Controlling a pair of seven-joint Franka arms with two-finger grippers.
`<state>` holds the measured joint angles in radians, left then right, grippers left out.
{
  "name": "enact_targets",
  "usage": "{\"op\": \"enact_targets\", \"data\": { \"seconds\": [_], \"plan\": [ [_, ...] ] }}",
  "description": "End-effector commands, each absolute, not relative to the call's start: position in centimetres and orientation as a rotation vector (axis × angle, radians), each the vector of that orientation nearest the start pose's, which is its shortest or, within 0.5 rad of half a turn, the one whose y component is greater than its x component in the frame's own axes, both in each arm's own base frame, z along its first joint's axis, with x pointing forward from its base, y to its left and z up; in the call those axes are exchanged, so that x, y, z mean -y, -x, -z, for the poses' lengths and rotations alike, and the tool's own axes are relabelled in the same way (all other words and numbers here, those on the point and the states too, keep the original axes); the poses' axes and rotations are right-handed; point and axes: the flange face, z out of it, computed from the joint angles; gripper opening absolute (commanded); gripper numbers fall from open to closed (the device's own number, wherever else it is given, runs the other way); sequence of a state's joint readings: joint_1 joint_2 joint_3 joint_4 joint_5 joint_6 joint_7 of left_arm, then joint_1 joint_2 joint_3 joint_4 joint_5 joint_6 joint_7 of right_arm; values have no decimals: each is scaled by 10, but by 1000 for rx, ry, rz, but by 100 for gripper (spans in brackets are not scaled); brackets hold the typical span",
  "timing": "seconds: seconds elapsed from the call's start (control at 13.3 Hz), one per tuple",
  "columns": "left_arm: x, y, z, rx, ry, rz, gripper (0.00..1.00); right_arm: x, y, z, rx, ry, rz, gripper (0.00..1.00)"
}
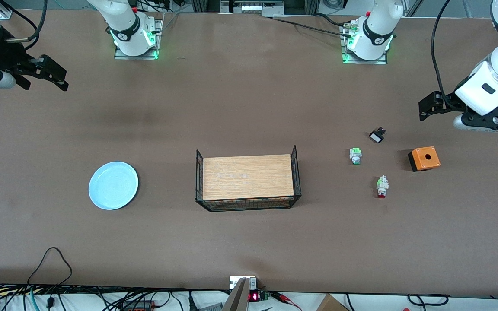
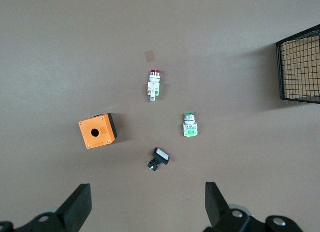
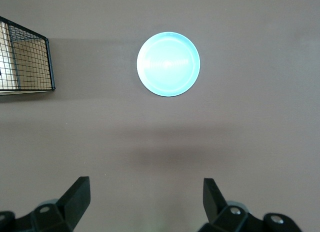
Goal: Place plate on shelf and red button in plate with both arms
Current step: 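Move the right gripper down toward the pale blue plate's rim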
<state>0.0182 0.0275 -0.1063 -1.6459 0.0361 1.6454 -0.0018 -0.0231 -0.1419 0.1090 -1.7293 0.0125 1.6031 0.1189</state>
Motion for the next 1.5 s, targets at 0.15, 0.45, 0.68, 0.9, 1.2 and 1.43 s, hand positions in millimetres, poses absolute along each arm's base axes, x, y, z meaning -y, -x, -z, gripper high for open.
{"op": "enact_targets", "data": {
  "seconds": [0.15, 0.45, 0.68, 0.9, 1.2, 1.43],
  "plan": [
    [47, -565, -584, -131, 3122, -56, 100, -53, -507, -632, -57, 3125, 18, 100],
    [47, -565, -584, -131, 3122, -56, 100, -62, -509, -613, -11, 3133, -36, 100],
    [47, -565, -583, -131, 3122, -58, 100, -70, -518, -578, 137, 3133, -131, 100],
    [47, -565, -584, -131, 3122, -56, 100, -69, -535, -540, 454, 3087, -211, 100],
    [47, -565, -584, -131, 3122, -58, 100, -64, -552, -481, 756, 3016, -241, 100],
    [47, -565, -583, -134, 3123, -68, 100, -62, -561, -434, 1069, 2944, -211, 100]
  ]
}}
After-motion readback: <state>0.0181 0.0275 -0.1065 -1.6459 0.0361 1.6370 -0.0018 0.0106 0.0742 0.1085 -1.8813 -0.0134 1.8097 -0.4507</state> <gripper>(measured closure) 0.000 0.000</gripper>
